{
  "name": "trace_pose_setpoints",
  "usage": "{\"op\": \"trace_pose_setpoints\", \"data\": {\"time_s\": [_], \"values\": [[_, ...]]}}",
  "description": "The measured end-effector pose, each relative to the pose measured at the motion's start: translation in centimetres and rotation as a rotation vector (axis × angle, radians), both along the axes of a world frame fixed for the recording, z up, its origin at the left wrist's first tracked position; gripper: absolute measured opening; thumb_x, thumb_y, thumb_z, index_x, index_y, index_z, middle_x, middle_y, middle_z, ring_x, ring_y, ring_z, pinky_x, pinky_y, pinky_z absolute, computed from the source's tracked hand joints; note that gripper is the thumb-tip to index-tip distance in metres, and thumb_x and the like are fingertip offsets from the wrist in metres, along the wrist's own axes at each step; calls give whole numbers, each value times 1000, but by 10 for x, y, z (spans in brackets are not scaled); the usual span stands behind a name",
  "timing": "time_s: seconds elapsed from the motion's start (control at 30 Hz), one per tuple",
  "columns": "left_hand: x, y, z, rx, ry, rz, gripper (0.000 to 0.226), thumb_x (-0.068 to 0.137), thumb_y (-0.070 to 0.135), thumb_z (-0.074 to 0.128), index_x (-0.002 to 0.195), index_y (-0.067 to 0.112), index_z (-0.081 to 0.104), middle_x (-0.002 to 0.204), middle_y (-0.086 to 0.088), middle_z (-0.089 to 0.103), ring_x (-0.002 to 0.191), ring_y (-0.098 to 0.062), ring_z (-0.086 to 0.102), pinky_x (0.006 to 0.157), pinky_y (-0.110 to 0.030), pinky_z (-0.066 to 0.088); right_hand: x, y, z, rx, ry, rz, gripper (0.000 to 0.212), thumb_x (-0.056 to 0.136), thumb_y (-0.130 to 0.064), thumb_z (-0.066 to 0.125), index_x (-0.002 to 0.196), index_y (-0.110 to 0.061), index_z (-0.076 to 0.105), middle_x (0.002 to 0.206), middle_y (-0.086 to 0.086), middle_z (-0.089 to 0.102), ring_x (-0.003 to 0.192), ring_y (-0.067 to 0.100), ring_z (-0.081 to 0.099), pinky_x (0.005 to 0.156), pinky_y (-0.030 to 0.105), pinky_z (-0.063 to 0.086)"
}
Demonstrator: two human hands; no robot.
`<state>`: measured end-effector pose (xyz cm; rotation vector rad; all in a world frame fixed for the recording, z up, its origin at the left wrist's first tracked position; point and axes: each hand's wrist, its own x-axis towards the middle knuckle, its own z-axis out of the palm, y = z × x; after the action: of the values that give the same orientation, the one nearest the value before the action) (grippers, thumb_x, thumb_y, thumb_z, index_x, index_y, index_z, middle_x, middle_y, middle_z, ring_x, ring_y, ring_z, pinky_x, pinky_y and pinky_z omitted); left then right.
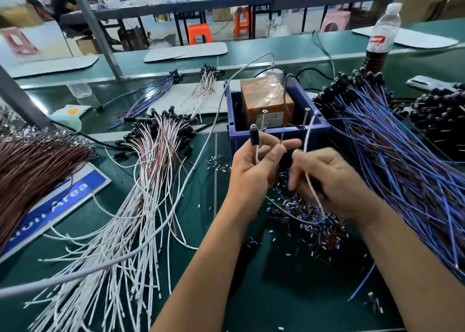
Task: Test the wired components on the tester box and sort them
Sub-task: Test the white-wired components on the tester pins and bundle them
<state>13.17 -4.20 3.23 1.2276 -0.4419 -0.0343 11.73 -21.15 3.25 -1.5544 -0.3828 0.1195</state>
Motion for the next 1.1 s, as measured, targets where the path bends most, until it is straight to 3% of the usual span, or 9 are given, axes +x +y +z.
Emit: {"op": "trace_pose_setpoints", "data": {"time_s": [0.07,0.1,0.17,0.27,0.4,0.5,0.63,0.8,1.1], "values": [[-2,-1,1,-58,54,-48,10,105,9,53,97,11,57,110,-20,76,95,-28,76,75,-35,62,-3,7,-1,-136,5,40,54,104,-43,53,69,-7,72,43,5,46,33,13,32,36,21,22],[-3,0,1,-68,70,-59,11,105,10,54,96,13,59,111,-23,75,98,-33,75,74,-39,62,-4,9,-1,-173,25,50,54,102,-43,52,68,-7,73,43,5,48,33,11,34,36,20,25],[-3,2,3,-57,103,-54,18,105,13,55,91,18,64,107,-22,76,91,-33,76,65,-39,62,-3,10,-1,-219,75,51,53,99,-45,52,66,-9,74,44,6,51,33,10,36,37,19,28],[-1,5,3,-50,158,-53,18,103,14,58,88,18,67,96,-15,77,80,-25,74,66,-37,60,-4,10,-2,-224,118,87,55,98,-51,54,67,-11,74,47,6,54,33,10,39,36,17,28],[2,3,1,-131,267,-50,15,100,13,63,85,14,68,73,-4,70,58,-16,55,53,-26,42,1,8,-2,34,85,-51,68,96,-71,51,72,-10,70,51,5,50,37,12,35,40,17,24],[5,2,-2,-125,299,-74,20,101,12,61,83,16,69,69,-1,65,53,-11,34,48,-22,19,6,4,-2,201,39,-263,46,98,-57,56,83,-15,70,60,5,53,42,11,36,40,18,25],[5,1,-5,-140,271,-150,13,95,17,65,82,15,68,69,0,64,43,-1,34,40,-13,29,6,5,-1,161,4,-279,20,93,-36,65,92,-17,70,71,4,61,45,9,41,37,17,29],[6,4,-5,-143,244,-194,13,94,19,68,82,13,67,70,-1,66,41,1,32,39,-11,29,6,5,-1,111,54,-229,15,89,-33,70,87,-19,73,69,2,61,45,8,43,37,16,28],[4,8,4,-56,206,-210,23,102,5,57,81,14,65,67,-1,61,45,-3,31,44,-21,17,4,11,3,280,-37,-258,24,103,-14,60,79,-14,63,63,2,51,42,5,37,38,16,29]]}}
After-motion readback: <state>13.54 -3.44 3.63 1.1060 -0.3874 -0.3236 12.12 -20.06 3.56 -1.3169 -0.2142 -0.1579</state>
